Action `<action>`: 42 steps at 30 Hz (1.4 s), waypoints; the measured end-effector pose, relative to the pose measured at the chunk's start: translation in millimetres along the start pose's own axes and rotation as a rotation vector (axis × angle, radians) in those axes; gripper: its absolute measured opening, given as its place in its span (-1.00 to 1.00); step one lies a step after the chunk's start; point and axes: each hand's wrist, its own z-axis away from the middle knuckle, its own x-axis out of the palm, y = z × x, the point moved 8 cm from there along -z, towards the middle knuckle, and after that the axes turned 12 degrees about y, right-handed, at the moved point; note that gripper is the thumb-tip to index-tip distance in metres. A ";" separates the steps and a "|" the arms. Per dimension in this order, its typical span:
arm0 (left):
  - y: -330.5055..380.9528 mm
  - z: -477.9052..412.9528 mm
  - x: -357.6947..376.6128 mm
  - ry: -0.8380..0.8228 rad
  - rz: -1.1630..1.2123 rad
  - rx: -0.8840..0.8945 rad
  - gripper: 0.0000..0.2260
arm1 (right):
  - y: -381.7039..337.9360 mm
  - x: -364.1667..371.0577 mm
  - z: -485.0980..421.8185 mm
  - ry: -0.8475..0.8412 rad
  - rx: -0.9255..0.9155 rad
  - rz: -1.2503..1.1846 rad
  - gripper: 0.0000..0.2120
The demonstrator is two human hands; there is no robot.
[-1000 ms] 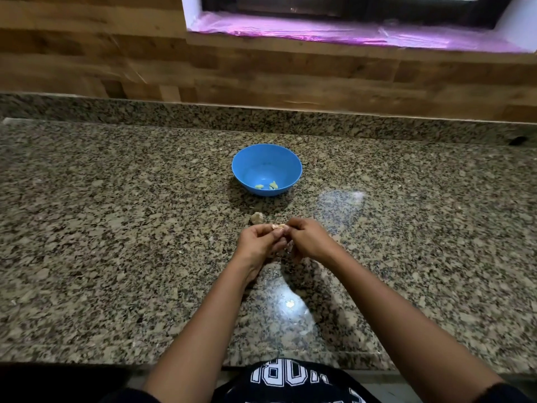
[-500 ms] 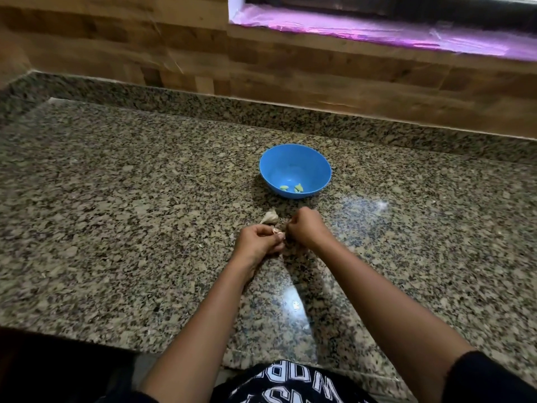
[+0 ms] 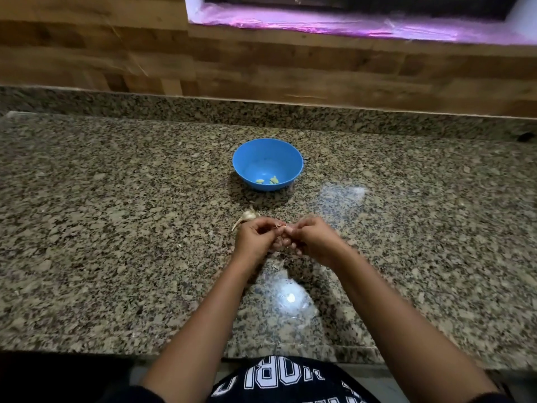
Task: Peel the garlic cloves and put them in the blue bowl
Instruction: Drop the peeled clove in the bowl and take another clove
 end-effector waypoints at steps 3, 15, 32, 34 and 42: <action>-2.7 5.4 3.4 0.011 -0.098 0.100 -0.84 | 15.7 -4.8 2.5 0.041 0.074 -0.113 -0.77; -5.1 15.3 2.7 0.022 -0.160 0.060 -0.87 | 21.3 -10.8 3.0 0.103 0.014 -0.125 -0.87; 21.5 2.5 -10.1 0.093 -0.716 0.397 -0.87 | 16.6 -10.2 -15.5 0.255 -0.018 -0.114 -0.90; 23.7 -0.6 -12.2 0.152 -0.795 0.430 -0.81 | 16.1 -11.9 -15.4 0.248 -0.008 -0.147 -0.87; 21.5 -2.8 -21.4 0.274 -0.872 0.403 -0.90 | 18.1 -17.2 -14.5 0.222 0.020 -0.150 -0.81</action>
